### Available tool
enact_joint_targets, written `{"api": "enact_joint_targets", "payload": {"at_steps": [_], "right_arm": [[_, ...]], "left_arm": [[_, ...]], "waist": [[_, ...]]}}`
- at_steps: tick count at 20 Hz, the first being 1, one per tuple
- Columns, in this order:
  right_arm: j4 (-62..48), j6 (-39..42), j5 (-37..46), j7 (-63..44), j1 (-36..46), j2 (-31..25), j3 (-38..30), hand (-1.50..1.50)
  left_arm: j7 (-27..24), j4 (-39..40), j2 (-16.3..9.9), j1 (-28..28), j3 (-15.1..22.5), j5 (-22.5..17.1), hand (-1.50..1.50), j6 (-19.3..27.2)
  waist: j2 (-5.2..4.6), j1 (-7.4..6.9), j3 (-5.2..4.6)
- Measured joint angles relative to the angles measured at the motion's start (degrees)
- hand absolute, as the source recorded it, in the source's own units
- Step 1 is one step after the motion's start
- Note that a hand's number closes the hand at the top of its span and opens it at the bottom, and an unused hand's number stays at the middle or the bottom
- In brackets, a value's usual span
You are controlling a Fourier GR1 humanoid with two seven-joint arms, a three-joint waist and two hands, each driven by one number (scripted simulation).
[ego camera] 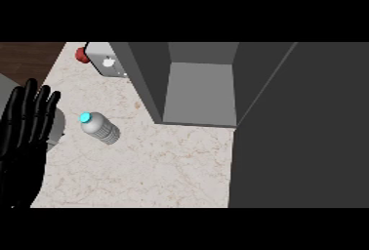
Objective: Pick up the bottled water, place it into the cabinet and close the cabinet
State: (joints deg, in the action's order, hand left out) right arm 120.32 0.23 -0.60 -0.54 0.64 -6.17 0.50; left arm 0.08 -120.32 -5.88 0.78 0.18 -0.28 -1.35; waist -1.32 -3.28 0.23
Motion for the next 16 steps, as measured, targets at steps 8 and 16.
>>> {"api": "enact_joint_targets", "payload": {"at_steps": [8, 16], "right_arm": [[2.68, 3.18, -2.06, -1.68, -8.04, 0.0, 2.82, -1.5], [16.52, 7.26, -8.67, -7.62, -20.74, -0.95, 5.84, -1.5]], "left_arm": [[4.27, 0.22, 3.98, 0.07, -4.79, 5.63, -1.5, 15.86], [10.98, -4.56, 5.59, 3.53, 3.83, 7.18, -1.5, 33.03]], "waist": [[1.29, 3.33, -0.16], [1.54, 3.88, -0.19]]}}
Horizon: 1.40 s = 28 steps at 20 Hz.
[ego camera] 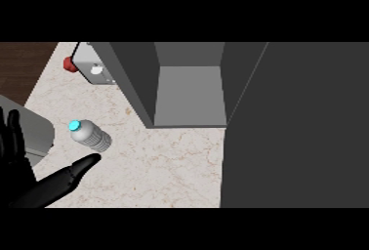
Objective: Pick up the bottled water, place it into the cabinet and close the cabinet
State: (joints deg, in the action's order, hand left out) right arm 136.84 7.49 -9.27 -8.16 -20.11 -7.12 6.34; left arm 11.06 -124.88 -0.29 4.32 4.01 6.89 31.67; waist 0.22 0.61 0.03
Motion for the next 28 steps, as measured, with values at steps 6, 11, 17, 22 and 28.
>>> {"api": "enact_joint_targets", "payload": {"at_steps": [6, 11, 17, 22, 28], "right_arm": [[1.8, 3.42, -1.46, 1.43, -6.12, -0.33, -1.34, -1.5], [2.42, 5.06, -1.35, 3.26, -9.87, 0.05, -1.61, -1.5], [3.24, 6.49, -0.96, 5.11, -14.31, 0.49, -0.56, -1.5], [3.26, 9.32, -0.7, 9.7, -19.3, 0.47, -1.26, -1.5], [3.31, 11.4, -0.48, 13.06, -22.67, 0.8, -1.25, -1.5]], "left_arm": [[2.24, -5.04, 0.21, 4.71, 7.56, 4.29, -1.5, 4.94], [2.91, -6.09, 0.1, 6.52, 11.67, 6.89, -1.5, 8.38], [0.47, -5.44, 0.04, 8.99, 13.39, 6.88, -1.5, 9.57], [-0.7, -3.92, 0.04, 9.56, 12.09, 4.9, -1.5, 9.69], [-4.19, 1.44, 0.05, 8.94, 7.35, -0.96, -1.5, 9.16]], "waist": [[-0.01, -0.15, -0.01], [-0.01, -0.11, -0.01], [0.0, 0.04, -0.05], [0.01, 0.16, -0.05], [-0.04, 0.24, -0.08]]}}
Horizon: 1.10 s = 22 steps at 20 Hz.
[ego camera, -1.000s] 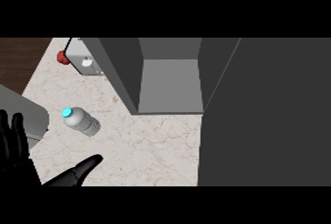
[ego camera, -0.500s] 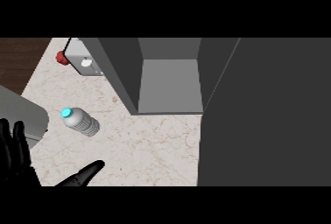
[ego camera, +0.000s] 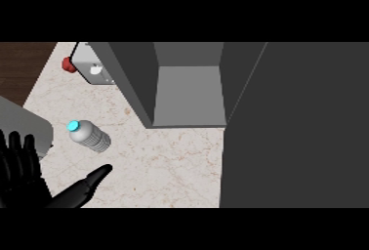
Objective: Pick up the bottled water, place it into the cabinet and close the cabinet
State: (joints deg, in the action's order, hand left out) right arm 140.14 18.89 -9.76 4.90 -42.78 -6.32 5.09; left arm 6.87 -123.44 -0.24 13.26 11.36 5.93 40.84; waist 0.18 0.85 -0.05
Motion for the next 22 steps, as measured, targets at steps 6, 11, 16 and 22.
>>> {"api": "enact_joint_targets", "payload": {"at_steps": [6, 11, 16, 22], "right_arm": [[0.36, 1.63, 0.32, 2.98, -4.15, 0.16, 0.54, -1.5], [0.68, 3.63, 0.2, 5.93, -7.63, -0.79, -0.81, -1.5], [0.83, 4.9, 0.21, 8.71, -10.77, -0.68, -0.62, -1.5], [0.42, 7.56, 0.16, 13.19, -15.45, -1.23, -2.38, -1.5]], "left_arm": [[-5.81, 6.29, -0.03, -0.61, -5.32, -8.9, -1.5, -2.08], [-11.25, 15.06, -0.08, -2.03, -9.83, -14.02, -1.5, -5.36], [-17.29, 23.88, -0.35, -2.46, -13.68, -19.05, -1.5, -10.17], [-23.89, 36.13, -0.5, -6.34, -18.43, -22.99, -1.5, -14.98]], "waist": [[-0.02, 0.05, -0.05], [-0.04, 0.33, -0.07], [-0.06, 0.32, -0.08], [-0.09, 0.51, -0.07]]}}
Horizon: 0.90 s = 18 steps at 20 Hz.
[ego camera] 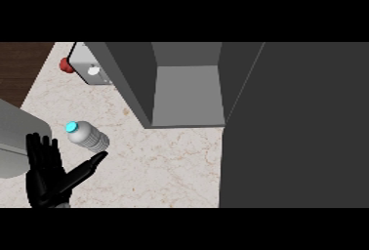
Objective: Pick up the bottled water, place it into the cabinet and close the cabinet
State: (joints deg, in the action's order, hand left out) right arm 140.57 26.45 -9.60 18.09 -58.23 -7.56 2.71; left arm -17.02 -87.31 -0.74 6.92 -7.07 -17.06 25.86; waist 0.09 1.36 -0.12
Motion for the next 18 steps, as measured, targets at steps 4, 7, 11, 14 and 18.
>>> {"api": "enact_joint_targets", "payload": {"at_steps": [4, 7, 11, 14, 18], "right_arm": [[-0.31, 0.36, 0.14, 1.12, -0.37, 0.33, -0.12, -1.5], [-0.07, 0.61, 0.15, 1.29, -1.09, 0.33, 0.28, -1.5], [-0.11, 1.54, 0.14, 2.92, -2.9, 0.25, -0.49, -1.5], [0.52, 2.25, 0.03, 4.35, -4.71, 0.36, -0.78, -1.5], [-0.13, 3.09, 0.08, 6.08, -5.29, 0.05, -2.56, -1.5]], "left_arm": [[-5.33, 8.89, 0.11, -3.67, -3.09, -2.23, -1.5, -2.94], [-8.13, 15.38, -0.64, -7.4, -5.63, -3.67, -1.5, -4.83], [-13.06, 23.78, -1.18, -10.56, -8.36, -4.8, -1.5, -7.35], [-16.36, 29.01, -0.97, -13.06, -9.92, -5.22, -1.5, -7.65], [-20.38, 36.56, -2.17, -16.25, -12.22, -5.84, -1.5, -9.28]], "waist": [[-0.11, -0.15, -0.01], [-0.17, -0.13, -0.01], [-0.18, 0.02, -0.02], [-0.18, 0.11, -0.03], [-0.23, 0.04, -0.02]]}}
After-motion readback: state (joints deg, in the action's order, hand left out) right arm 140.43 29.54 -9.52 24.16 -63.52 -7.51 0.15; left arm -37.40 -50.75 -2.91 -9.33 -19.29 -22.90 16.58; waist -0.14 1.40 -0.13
